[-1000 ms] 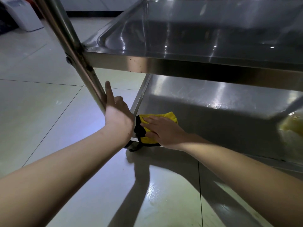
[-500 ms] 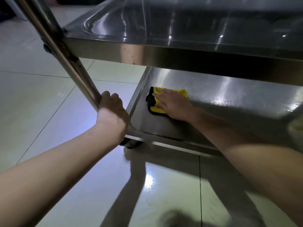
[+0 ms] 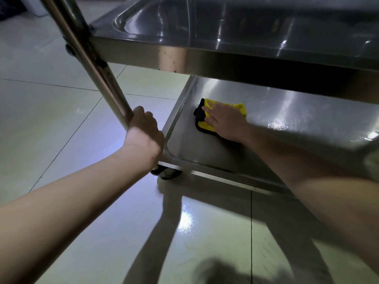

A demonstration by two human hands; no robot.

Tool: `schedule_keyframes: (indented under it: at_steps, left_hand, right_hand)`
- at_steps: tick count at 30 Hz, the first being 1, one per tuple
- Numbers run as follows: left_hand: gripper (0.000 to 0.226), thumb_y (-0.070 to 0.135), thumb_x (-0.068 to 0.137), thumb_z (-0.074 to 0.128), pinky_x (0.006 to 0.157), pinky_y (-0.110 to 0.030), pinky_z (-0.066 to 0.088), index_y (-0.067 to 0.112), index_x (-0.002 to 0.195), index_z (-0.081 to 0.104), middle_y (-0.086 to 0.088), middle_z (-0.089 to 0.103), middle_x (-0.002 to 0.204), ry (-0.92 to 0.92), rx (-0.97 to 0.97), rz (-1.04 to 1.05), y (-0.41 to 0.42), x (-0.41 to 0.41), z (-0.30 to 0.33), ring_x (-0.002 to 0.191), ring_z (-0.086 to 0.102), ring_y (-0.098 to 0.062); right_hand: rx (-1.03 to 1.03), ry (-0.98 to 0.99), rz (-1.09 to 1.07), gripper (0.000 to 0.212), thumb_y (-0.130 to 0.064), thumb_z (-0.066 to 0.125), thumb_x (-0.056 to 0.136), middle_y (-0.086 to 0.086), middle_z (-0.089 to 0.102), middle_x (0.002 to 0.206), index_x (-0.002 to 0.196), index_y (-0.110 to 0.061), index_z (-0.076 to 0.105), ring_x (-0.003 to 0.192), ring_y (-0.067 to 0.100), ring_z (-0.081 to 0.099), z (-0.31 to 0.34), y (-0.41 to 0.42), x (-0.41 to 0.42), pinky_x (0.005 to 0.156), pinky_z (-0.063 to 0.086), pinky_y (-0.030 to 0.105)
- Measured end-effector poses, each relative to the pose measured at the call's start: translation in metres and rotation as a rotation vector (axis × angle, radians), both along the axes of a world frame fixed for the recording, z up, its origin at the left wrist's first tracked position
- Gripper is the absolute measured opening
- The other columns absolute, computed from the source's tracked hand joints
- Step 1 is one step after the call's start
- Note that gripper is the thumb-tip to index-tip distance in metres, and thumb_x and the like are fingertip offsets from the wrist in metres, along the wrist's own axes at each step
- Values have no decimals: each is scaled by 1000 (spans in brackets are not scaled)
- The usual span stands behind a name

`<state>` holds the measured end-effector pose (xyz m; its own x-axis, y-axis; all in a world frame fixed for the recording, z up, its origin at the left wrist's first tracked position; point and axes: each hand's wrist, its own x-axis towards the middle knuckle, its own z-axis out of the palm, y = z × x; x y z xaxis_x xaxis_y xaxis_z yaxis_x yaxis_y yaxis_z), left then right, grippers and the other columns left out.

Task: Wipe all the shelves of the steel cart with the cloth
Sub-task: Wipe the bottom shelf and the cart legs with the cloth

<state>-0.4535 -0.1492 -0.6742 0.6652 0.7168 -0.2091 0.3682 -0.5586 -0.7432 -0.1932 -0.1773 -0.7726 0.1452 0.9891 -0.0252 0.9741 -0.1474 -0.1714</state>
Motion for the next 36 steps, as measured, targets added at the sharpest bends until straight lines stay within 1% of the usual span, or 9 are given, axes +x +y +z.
schedule_keyframes:
  at_steps: [2, 5, 9, 14, 21, 25, 28, 31, 36]
  left_hand:
    - [12, 29, 92, 49, 97, -40, 32, 24, 100, 56, -2, 56, 107, 152, 64, -64, -3, -2, 1, 106, 45, -26]
    - [16, 31, 92, 48, 99, -42, 31, 27, 103, 58, -2, 56, 108, 118, 49, -24, -7, 2, 6, 108, 45, -26]
    - [16, 33, 91, 49, 100, -43, 30, 28, 102, 60, -2, 55, 107, 95, 26, 22, -7, 5, 6, 107, 44, -26]
    - [11, 34, 92, 48, 103, -42, 30, 27, 97, 55, -1, 56, 109, 77, 35, 4, -8, 3, 5, 109, 45, -25]
    - [6, 32, 93, 48, 102, -40, 30, 26, 93, 49, 0, 57, 111, 52, 42, -36, -9, 0, 5, 110, 46, -25]
    - [5, 28, 93, 47, 102, -39, 31, 24, 89, 47, 1, 56, 109, 50, 29, -35, -6, -2, 2, 106, 46, -24]
    - [13, 28, 93, 44, 99, -35, 27, 25, 98, 56, 3, 52, 105, -72, 21, 20, -5, -5, -1, 100, 39, -23]
    - [17, 32, 93, 47, 101, -39, 31, 25, 104, 57, -2, 56, 112, 46, 54, -54, -9, -7, 3, 108, 45, -26]
    - [6, 29, 91, 48, 100, -38, 31, 23, 91, 49, 0, 54, 106, 25, 21, -4, -10, -5, 3, 105, 43, -25]
  right_hand:
    - [5, 18, 37, 57, -52, 29, 110, 2, 30, 169, 161, -27, 35, 156, 27, 26, -2, -21, -11, 125, 25, 50]
    - [-4, 35, 91, 65, -55, 22, 104, 1, 31, 169, 161, -28, 36, 156, 26, 26, -5, -53, -31, 125, 24, 49]
    - [-37, 33, 139, 68, -58, 13, 102, -7, 20, 173, 163, -33, 29, 159, 19, 14, -6, -83, -55, 125, 15, 43]
    - [-17, 16, 181, 78, -62, 3, 98, -5, 25, 171, 162, -30, 34, 159, 21, 18, -7, -89, -56, 124, 21, 46]
    - [-18, 46, 150, 70, -61, 19, 103, -2, 26, 171, 163, -27, 33, 158, 23, 22, -4, -65, -30, 126, 23, 48]
    - [-15, -10, 75, 57, -50, 33, 111, 0, 25, 172, 163, -26, 32, 158, 24, 22, -1, -39, -4, 125, 22, 46]
    - [-22, -14, 0, 57, -49, 34, 111, -2, 23, 172, 164, -27, 29, 158, 23, 21, 4, -23, 13, 125, 22, 45]
    - [-33, -9, -37, 57, -50, 32, 111, -1, 22, 173, 164, -28, 28, 159, 23, 20, 7, -15, 20, 126, 22, 46]
    - [-17, -11, -30, 57, -50, 33, 111, 2, 26, 171, 163, -27, 30, 157, 25, 24, 4, -20, 16, 125, 25, 48]
